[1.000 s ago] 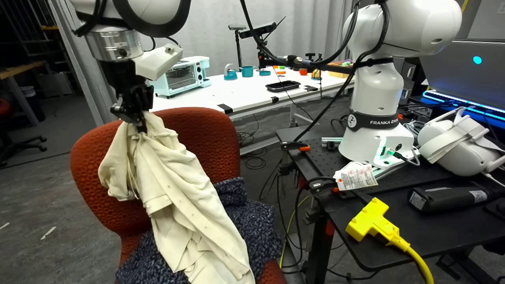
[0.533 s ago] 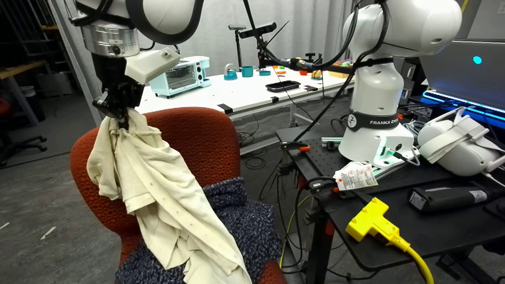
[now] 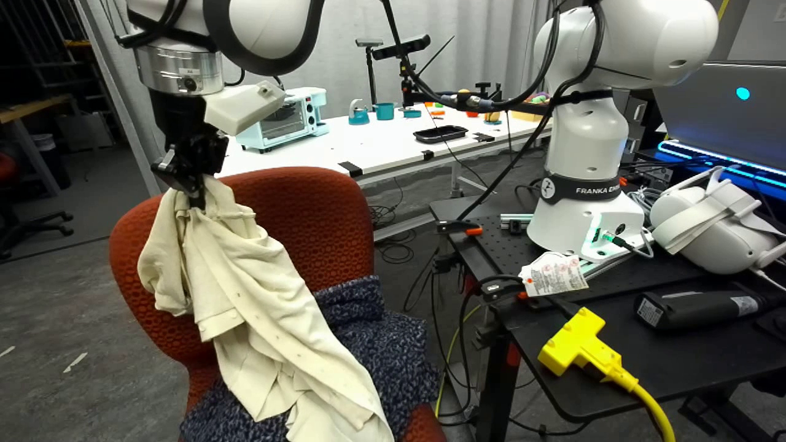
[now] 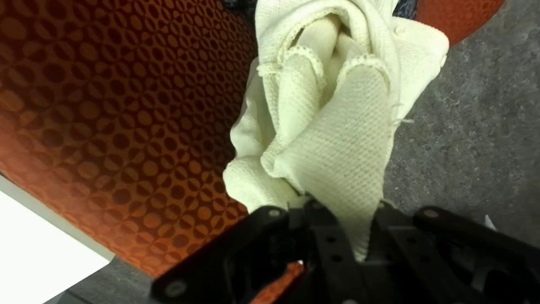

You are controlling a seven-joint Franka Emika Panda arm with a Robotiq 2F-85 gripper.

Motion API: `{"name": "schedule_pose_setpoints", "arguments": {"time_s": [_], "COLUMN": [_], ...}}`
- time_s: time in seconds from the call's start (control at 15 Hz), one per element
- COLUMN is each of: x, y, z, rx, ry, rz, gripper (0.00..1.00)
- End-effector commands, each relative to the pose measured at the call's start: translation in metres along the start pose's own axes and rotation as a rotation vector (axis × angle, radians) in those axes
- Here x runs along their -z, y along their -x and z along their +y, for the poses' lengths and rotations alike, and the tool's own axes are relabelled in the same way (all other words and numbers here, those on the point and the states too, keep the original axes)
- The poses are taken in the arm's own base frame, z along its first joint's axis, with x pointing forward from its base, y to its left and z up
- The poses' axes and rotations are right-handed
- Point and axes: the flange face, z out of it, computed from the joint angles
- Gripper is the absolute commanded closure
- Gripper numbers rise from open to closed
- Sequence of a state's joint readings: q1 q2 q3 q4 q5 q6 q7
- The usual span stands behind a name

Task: Put the white shirt on top of the chair.

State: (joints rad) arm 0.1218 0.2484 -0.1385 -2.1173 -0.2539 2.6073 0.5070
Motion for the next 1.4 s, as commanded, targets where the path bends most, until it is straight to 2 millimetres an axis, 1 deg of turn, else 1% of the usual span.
{"name": "schedule_pose_setpoints", "arguments": {"time_s": [0.0,0.13,0.2,0.33,0.4,0.47,0.6,0.73,0.87,1.0,1.13,1.2,1.33], "x": [0.069,0.092,0.109,0.148,0.172,0.195,0.23,0.253,0.264,0.267,0.27,0.268,0.264], "y": [-0.009,-0.011,-0.011,-0.015,-0.019,-0.026,-0.048,-0.074,-0.1,-0.119,-0.131,-0.134,-0.137], "z": [0.017,0.028,0.035,0.046,0.052,0.06,0.08,0.103,0.134,0.161,0.184,0.194,0.207], "rx": [0.115,0.173,0.19,0.214,0.225,0.215,0.187,0.15,0.104,0.061,0.021,0.008,-0.003], "ry": [-0.028,0.011,0.04,0.088,0.103,0.13,0.139,0.138,0.122,0.104,0.095,0.097,0.11], "rz": [-0.053,-0.122,-0.152,-0.2,-0.215,-0.213,-0.199,-0.17,-0.129,-0.102,-0.092,-0.097,-0.102], "gripper": [0.96,0.96,0.96,0.96,0.96,0.96,0.96,0.96,0.96,0.96,0.96,0.96,0.96]}}
